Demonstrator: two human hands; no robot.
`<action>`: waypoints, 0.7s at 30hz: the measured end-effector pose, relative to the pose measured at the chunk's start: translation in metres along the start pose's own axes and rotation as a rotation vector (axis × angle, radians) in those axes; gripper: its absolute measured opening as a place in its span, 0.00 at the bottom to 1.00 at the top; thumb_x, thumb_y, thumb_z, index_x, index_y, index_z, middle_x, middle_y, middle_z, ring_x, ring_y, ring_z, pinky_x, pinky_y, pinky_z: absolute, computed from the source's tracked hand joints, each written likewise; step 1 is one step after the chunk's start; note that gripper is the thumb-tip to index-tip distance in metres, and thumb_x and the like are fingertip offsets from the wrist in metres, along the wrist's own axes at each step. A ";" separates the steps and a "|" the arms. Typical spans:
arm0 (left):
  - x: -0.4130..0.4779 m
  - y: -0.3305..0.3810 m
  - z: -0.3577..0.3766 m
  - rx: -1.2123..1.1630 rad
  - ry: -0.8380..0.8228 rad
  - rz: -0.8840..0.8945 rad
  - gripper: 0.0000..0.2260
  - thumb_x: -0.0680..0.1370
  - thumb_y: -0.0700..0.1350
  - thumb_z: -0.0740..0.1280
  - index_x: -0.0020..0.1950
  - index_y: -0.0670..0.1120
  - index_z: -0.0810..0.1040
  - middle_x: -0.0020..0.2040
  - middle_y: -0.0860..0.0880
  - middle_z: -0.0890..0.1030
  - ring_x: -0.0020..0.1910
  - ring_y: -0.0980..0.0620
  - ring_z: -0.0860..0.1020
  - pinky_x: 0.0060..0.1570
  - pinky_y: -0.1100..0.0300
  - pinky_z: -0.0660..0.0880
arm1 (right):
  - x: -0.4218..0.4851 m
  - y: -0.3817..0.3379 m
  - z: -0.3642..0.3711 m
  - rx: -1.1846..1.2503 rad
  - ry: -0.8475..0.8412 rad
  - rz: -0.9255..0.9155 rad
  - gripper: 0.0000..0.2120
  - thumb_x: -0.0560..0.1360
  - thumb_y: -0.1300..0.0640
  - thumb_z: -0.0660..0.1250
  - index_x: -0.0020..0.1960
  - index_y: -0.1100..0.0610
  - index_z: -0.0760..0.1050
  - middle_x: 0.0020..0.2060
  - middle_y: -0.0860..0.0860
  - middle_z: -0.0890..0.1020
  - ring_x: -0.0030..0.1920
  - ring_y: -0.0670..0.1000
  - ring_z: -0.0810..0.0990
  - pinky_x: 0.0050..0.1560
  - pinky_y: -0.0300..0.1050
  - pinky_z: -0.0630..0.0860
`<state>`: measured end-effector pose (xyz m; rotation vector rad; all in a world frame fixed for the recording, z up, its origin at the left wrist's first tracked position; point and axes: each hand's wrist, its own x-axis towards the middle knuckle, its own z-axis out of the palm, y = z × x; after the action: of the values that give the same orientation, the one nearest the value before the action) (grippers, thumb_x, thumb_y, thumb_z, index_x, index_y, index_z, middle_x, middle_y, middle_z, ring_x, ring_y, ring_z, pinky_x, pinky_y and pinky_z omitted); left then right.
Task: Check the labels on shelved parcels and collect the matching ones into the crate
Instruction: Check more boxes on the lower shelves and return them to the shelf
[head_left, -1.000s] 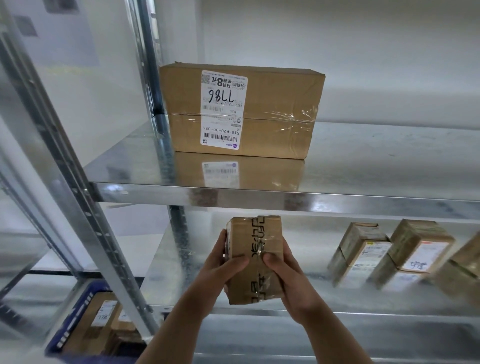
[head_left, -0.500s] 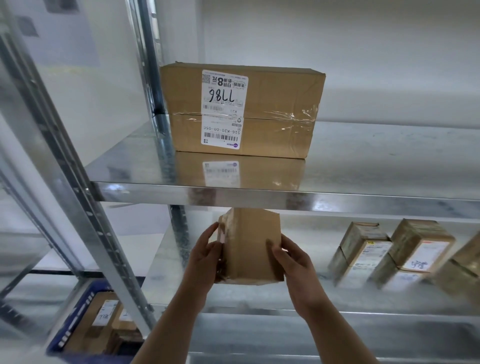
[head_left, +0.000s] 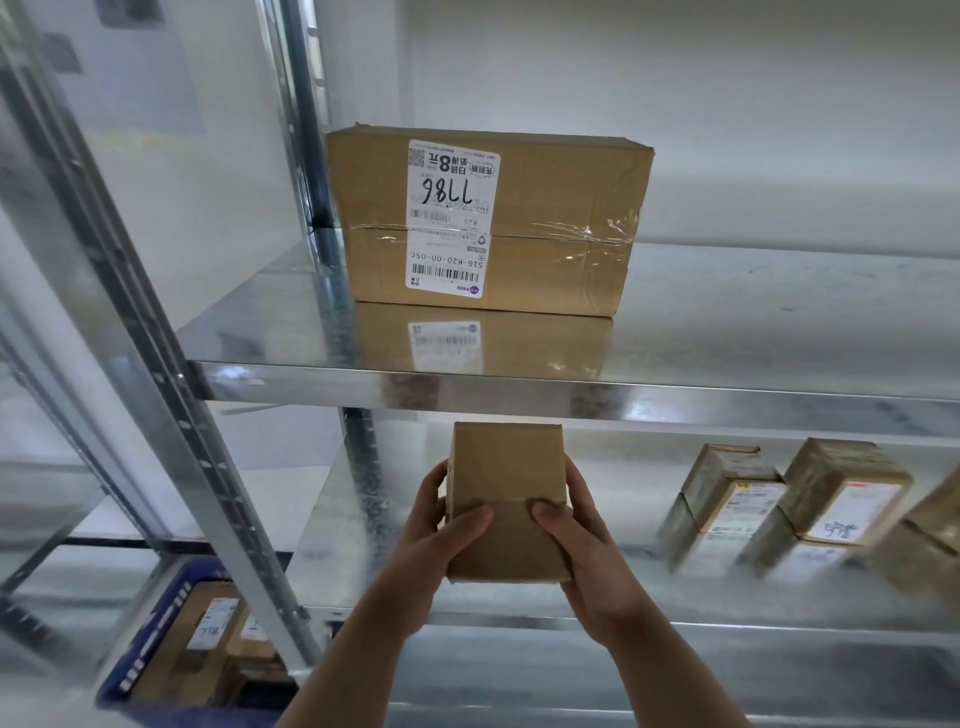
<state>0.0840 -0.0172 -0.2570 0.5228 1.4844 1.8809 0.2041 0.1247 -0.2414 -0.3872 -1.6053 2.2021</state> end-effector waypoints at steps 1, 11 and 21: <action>0.000 -0.001 0.000 -0.001 0.004 0.004 0.36 0.66 0.57 0.79 0.72 0.64 0.71 0.61 0.53 0.83 0.57 0.48 0.84 0.53 0.50 0.83 | 0.000 -0.001 0.000 -0.001 -0.001 -0.007 0.32 0.76 0.54 0.69 0.78 0.40 0.67 0.65 0.54 0.84 0.63 0.60 0.84 0.58 0.55 0.83; 0.009 0.004 -0.004 0.159 0.221 0.028 0.14 0.83 0.48 0.66 0.69 0.53 0.78 0.54 0.52 0.87 0.54 0.48 0.85 0.46 0.49 0.86 | 0.004 0.000 -0.005 -0.077 0.156 -0.014 0.18 0.84 0.48 0.61 0.69 0.51 0.79 0.60 0.56 0.86 0.60 0.58 0.86 0.57 0.58 0.84; -0.004 0.012 0.008 0.126 -0.057 -0.008 0.36 0.68 0.65 0.74 0.74 0.64 0.69 0.63 0.49 0.83 0.58 0.49 0.85 0.49 0.48 0.84 | -0.002 -0.005 0.000 0.011 -0.072 0.016 0.26 0.83 0.55 0.65 0.79 0.43 0.64 0.68 0.58 0.81 0.67 0.64 0.81 0.66 0.73 0.77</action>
<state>0.0887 -0.0162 -0.2426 0.6227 1.5722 1.7600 0.2061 0.1250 -0.2368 -0.3221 -1.6315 2.2599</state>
